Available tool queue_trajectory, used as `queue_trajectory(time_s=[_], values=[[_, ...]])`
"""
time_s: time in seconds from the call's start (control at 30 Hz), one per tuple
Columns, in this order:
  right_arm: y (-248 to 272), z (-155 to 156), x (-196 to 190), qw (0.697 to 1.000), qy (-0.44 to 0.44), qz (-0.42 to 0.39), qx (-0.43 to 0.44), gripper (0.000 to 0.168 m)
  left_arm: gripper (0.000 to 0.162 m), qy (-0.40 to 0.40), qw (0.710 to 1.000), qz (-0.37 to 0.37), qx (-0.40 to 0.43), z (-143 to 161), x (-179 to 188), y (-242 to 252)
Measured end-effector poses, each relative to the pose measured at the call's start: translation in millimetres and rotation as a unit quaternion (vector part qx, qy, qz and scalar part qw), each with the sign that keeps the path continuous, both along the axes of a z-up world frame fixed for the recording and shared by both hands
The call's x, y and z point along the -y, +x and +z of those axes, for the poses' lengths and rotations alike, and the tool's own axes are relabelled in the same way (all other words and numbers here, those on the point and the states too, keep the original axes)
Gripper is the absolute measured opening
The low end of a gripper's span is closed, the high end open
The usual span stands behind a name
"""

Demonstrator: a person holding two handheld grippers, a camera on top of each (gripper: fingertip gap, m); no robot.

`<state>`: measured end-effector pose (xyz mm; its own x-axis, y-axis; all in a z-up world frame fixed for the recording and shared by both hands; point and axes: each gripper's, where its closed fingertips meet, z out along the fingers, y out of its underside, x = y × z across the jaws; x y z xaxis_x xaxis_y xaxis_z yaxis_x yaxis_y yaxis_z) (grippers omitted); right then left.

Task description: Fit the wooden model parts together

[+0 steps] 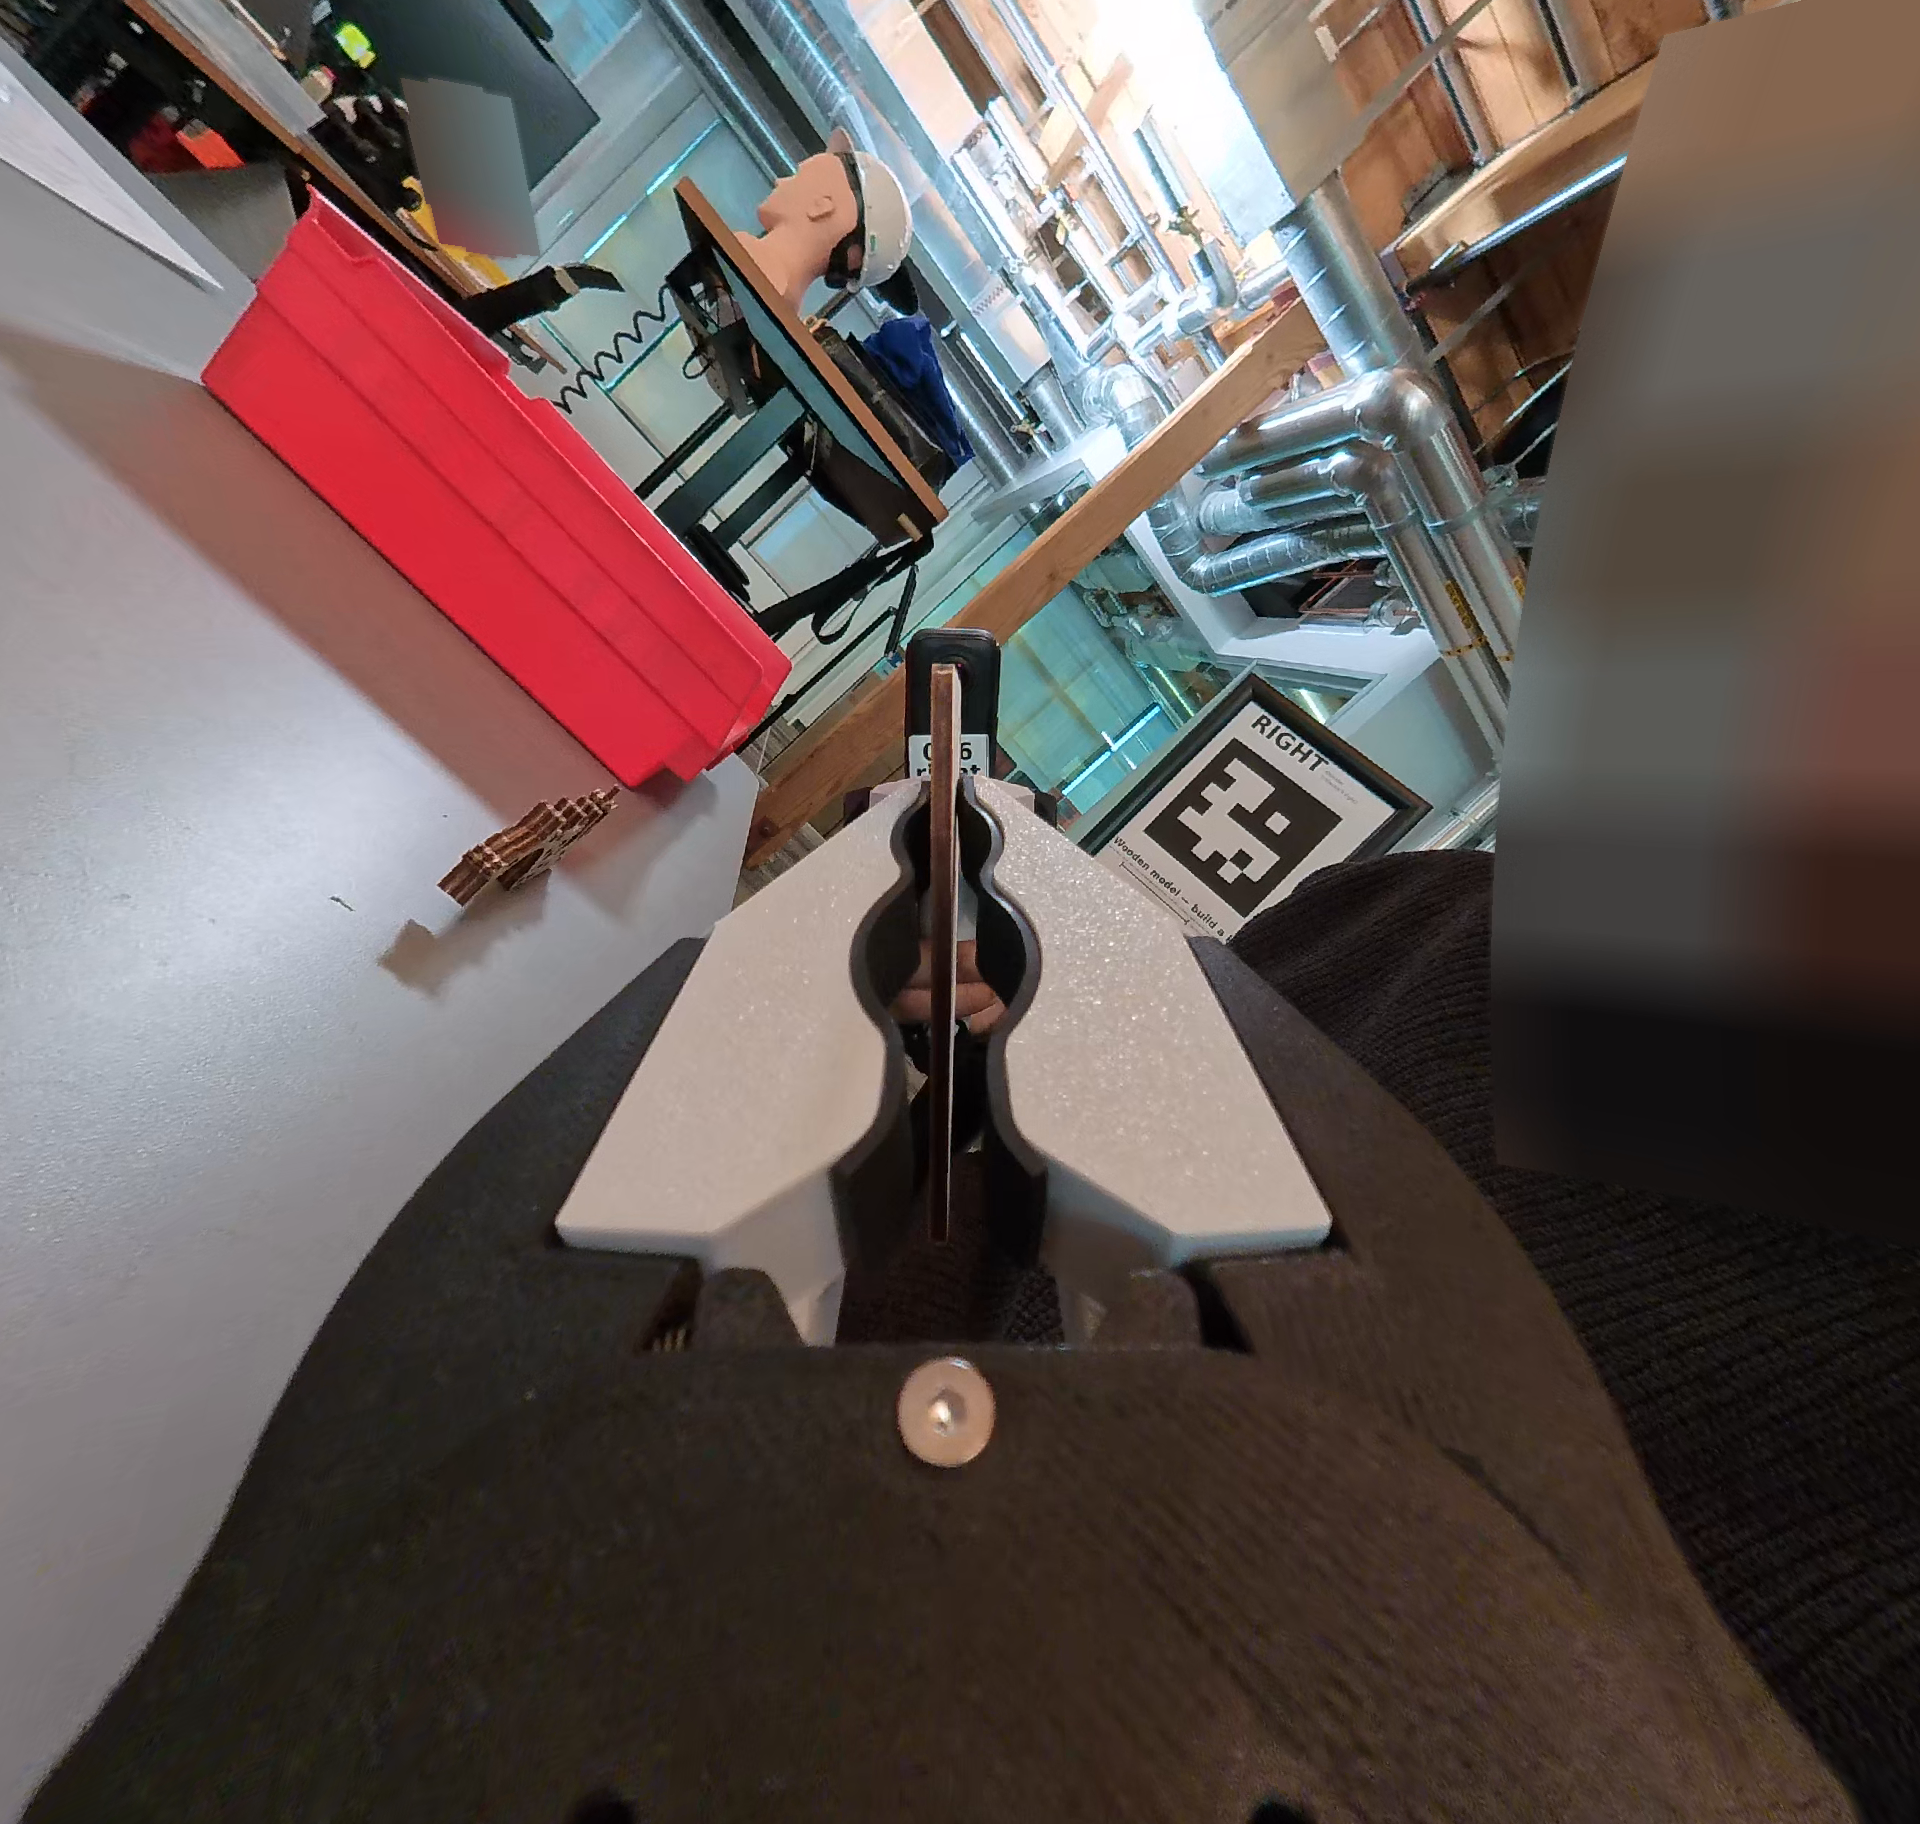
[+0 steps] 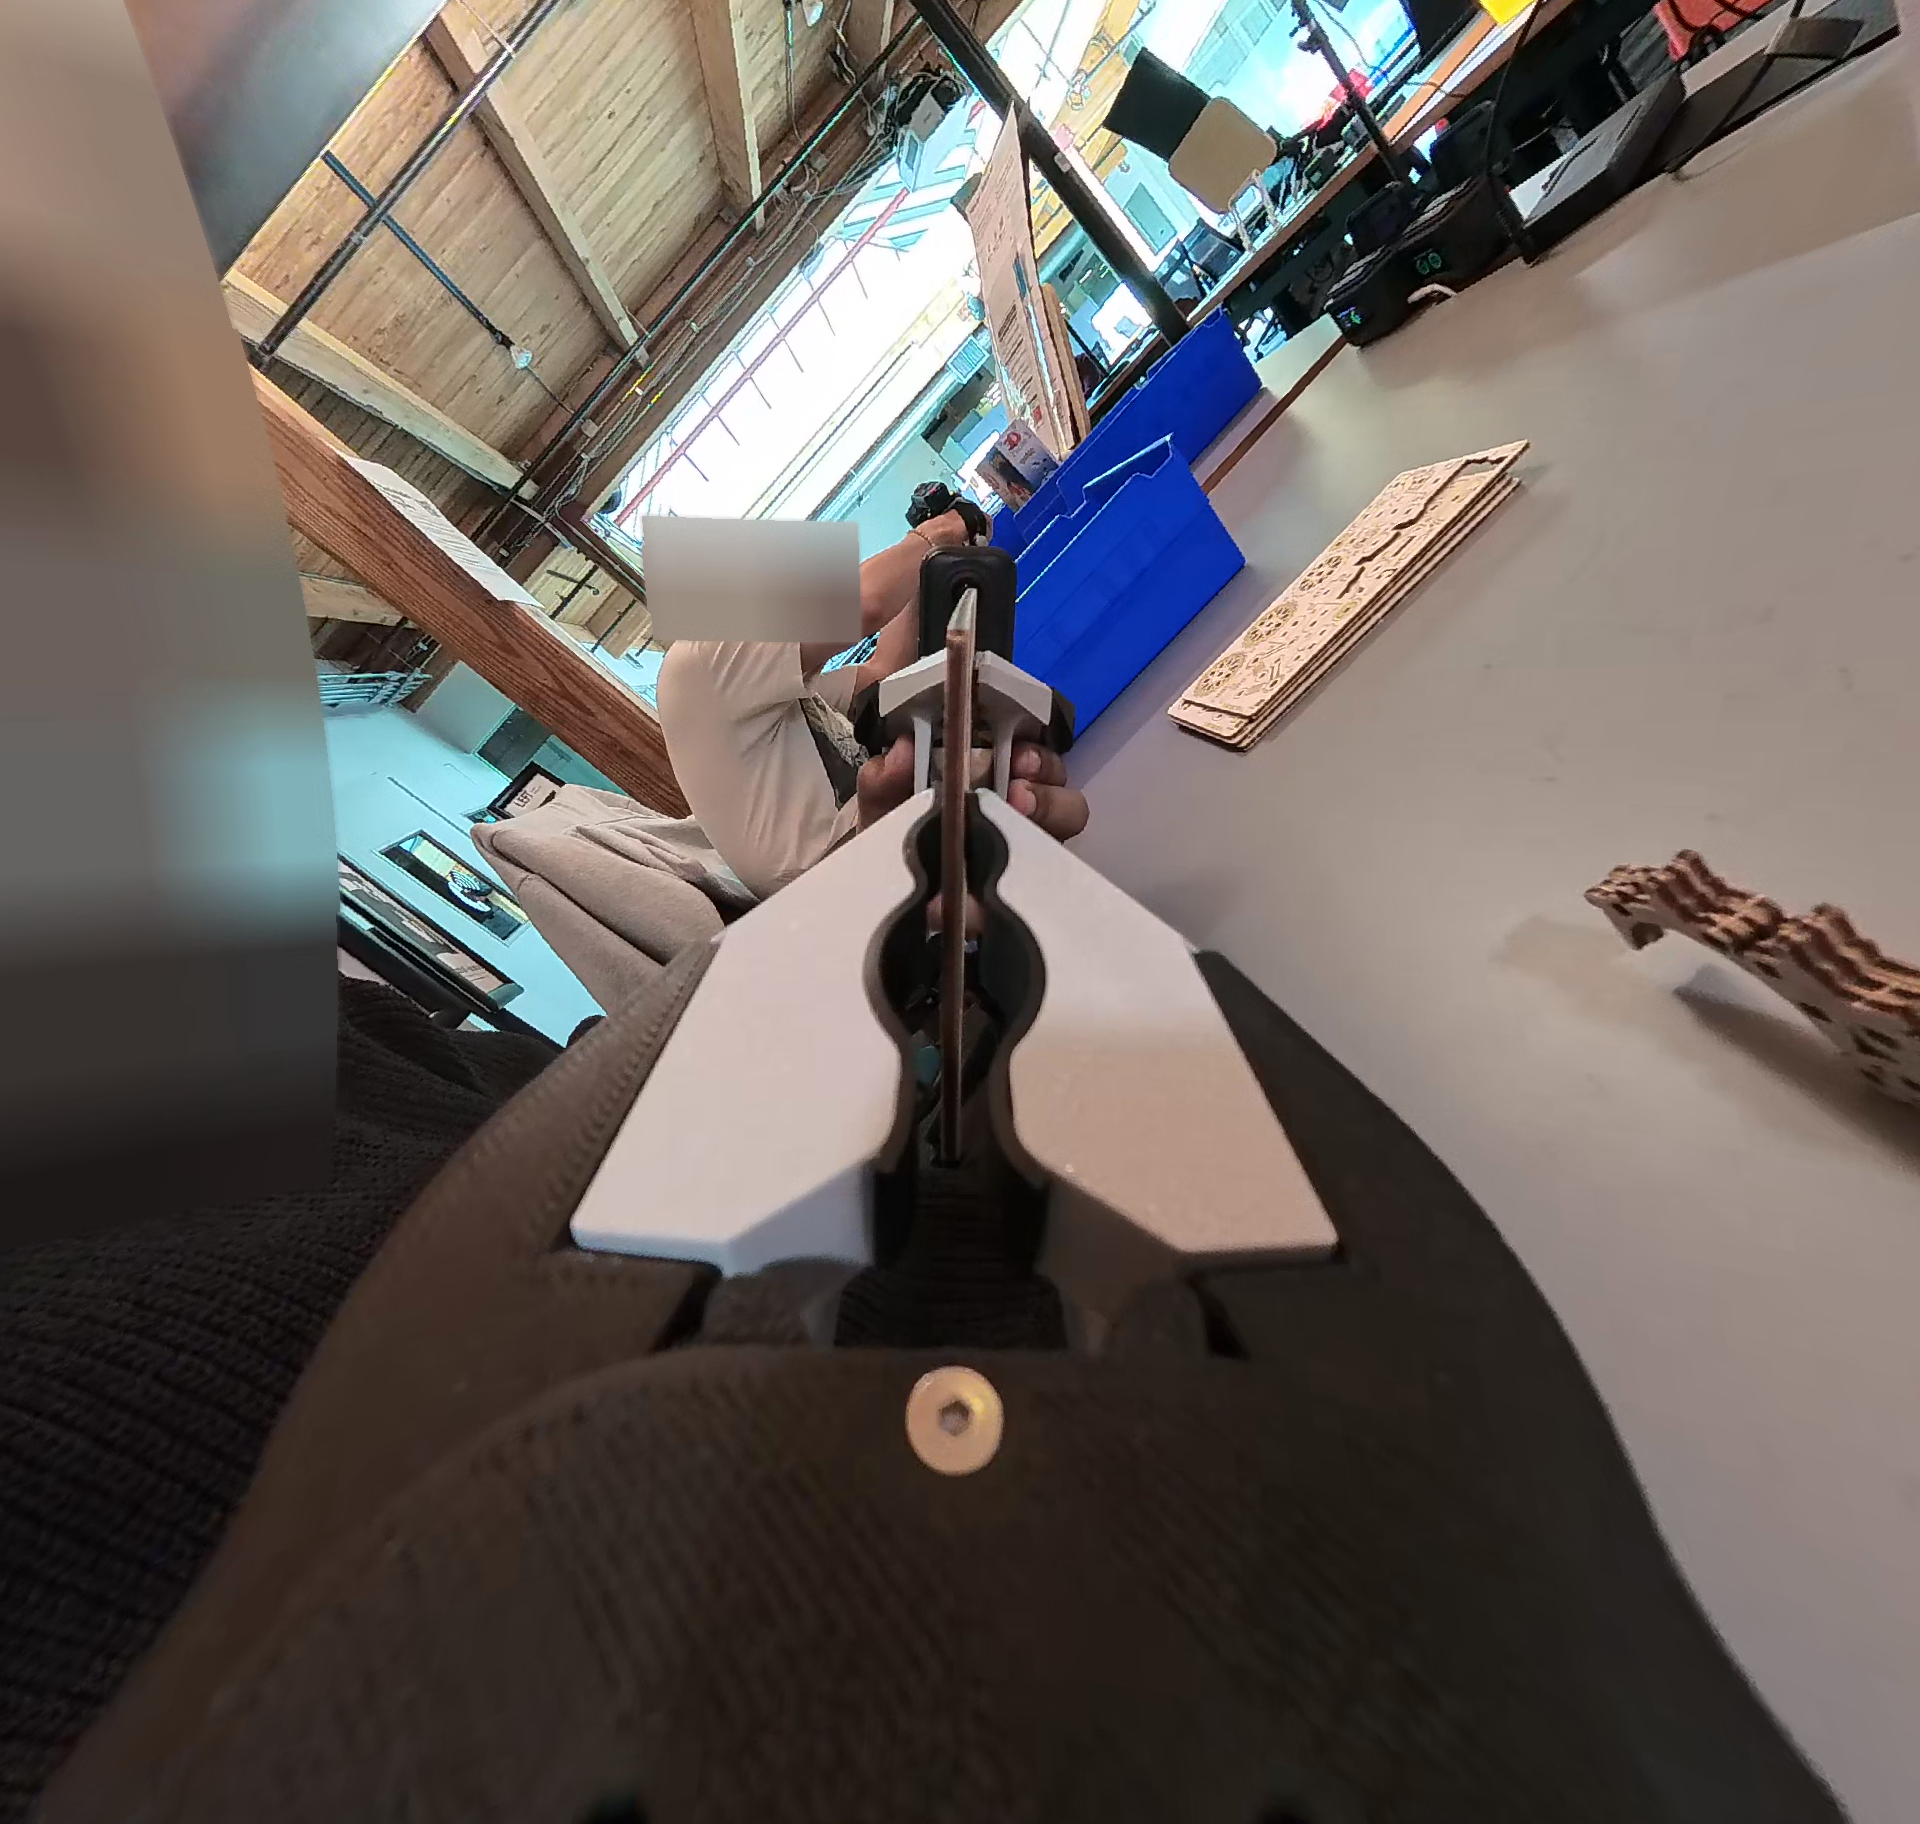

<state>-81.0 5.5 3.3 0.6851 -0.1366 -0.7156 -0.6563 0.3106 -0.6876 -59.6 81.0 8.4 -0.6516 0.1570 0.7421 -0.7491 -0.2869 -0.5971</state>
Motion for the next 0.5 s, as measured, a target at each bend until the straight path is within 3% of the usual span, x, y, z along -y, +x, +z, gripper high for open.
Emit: queue_trajectory(time_s=[0.5], values=[[6.4,9.0,9.5,0.999,0.014,-0.032,0.028,0.0,0.002,0.024,0.999,-0.024,0.008,-5.7,9.2,-9.3]])
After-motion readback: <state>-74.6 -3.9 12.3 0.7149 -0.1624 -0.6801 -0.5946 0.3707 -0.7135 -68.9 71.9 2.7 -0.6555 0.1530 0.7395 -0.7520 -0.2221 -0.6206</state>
